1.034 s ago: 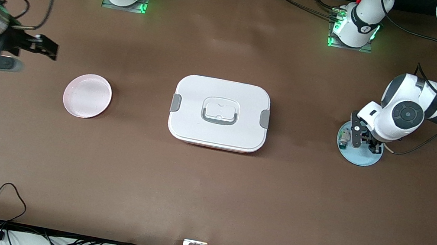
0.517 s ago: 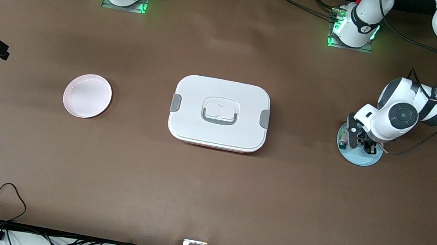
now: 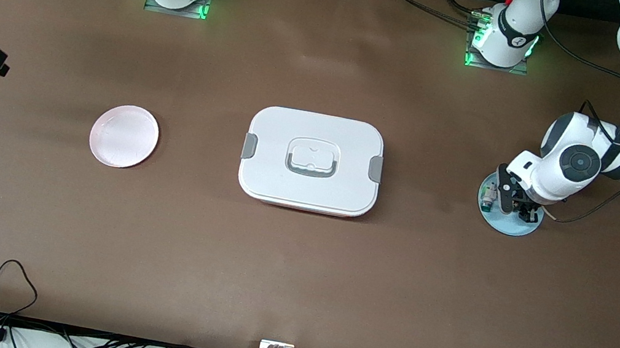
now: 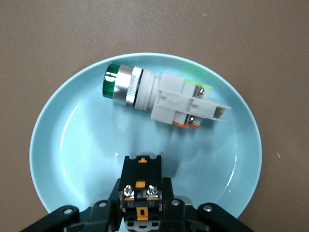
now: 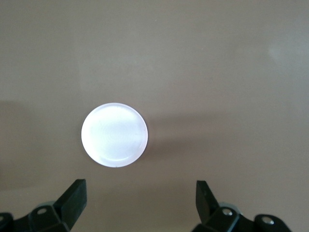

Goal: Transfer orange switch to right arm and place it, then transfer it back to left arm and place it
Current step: 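Lower the switch onto the blue plate and open the left gripper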

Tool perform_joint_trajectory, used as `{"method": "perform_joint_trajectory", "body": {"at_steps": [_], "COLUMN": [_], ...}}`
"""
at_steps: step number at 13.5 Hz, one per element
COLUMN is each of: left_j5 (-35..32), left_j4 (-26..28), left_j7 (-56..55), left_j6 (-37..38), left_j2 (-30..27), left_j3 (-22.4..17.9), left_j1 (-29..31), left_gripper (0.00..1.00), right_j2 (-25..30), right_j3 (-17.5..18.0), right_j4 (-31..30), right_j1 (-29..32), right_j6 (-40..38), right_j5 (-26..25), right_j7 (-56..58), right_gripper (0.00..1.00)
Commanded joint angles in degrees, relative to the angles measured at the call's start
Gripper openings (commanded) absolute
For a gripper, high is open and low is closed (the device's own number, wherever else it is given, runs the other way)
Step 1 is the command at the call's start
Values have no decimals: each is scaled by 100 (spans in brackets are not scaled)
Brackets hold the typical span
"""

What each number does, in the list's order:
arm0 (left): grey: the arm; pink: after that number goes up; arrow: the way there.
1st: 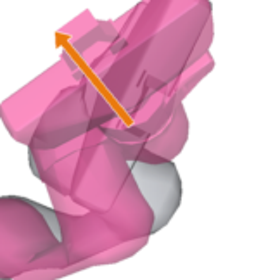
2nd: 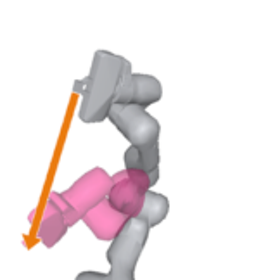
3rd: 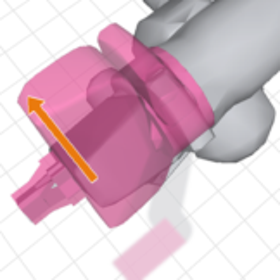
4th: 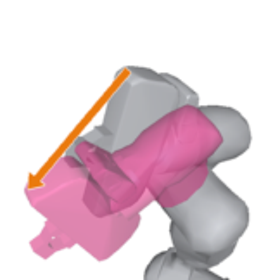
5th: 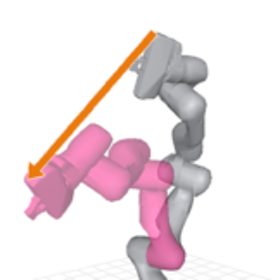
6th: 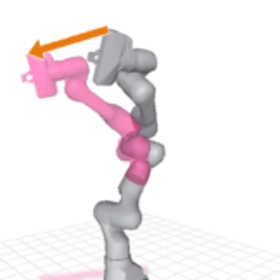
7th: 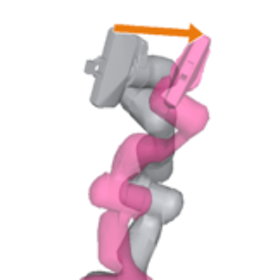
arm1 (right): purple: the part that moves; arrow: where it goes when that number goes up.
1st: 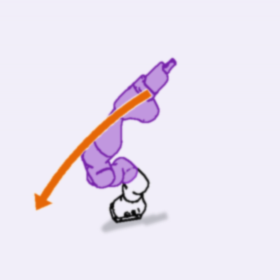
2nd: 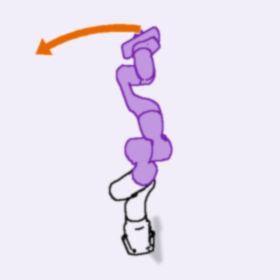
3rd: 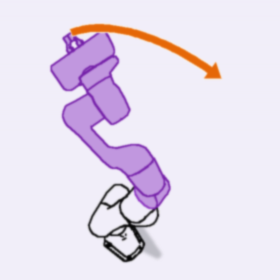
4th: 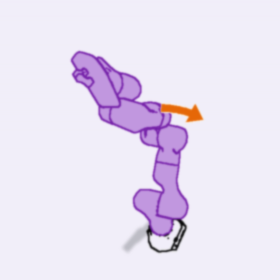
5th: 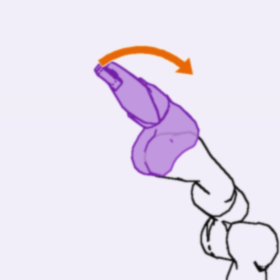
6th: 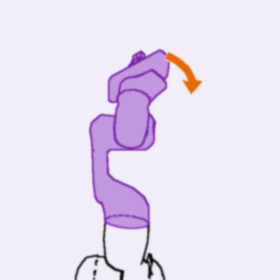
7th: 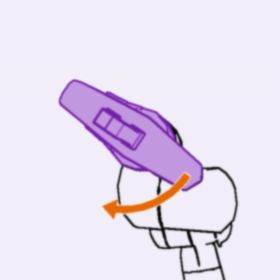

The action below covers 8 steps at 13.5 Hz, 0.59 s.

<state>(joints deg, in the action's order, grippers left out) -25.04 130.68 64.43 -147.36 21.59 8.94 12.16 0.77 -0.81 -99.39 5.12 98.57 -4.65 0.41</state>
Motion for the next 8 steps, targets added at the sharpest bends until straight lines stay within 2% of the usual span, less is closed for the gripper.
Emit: {"method": "perform_joint_trajectory", "body": {"at_steps": [1, 4, 5, 6, 7, 8], "left_j5": [-203, -203, -203, -203, -203, -203], "left_j4": [89, 89, 89, 81, 80, 72], "left_j7": [-106, -106, -106, -106, -80, -71], "left_j6": [-443, -443, -443, -434, -425, -399], "left_j2": [381, 408, 408, 408, 408, 408], "left_j3": [11, 20, 20, 20, 29, 29], "left_j1": [181, 226, 226, 226, 234, 295], "left_gripper": [2, 13, 24, 44, 94, 100], "right_j2": [327, 345, 345, 337, 310, 275], "right_j3": [-33, -16, -24, -25, -25, -25], "right_j4": [-275, -213, -178, -108, -12, 137], "right_j1": [-37, -81, -72, -72, -72, -64], "right_j6": [-21, -207, -163, -171, -145, -206], "right_j5": [79, 157, 219, 245, 246, 246], "right_j7": [223, 161, 169, 161, 143, 65], "right_gripper": [100, 100, 100, 100, 100, 100]}}
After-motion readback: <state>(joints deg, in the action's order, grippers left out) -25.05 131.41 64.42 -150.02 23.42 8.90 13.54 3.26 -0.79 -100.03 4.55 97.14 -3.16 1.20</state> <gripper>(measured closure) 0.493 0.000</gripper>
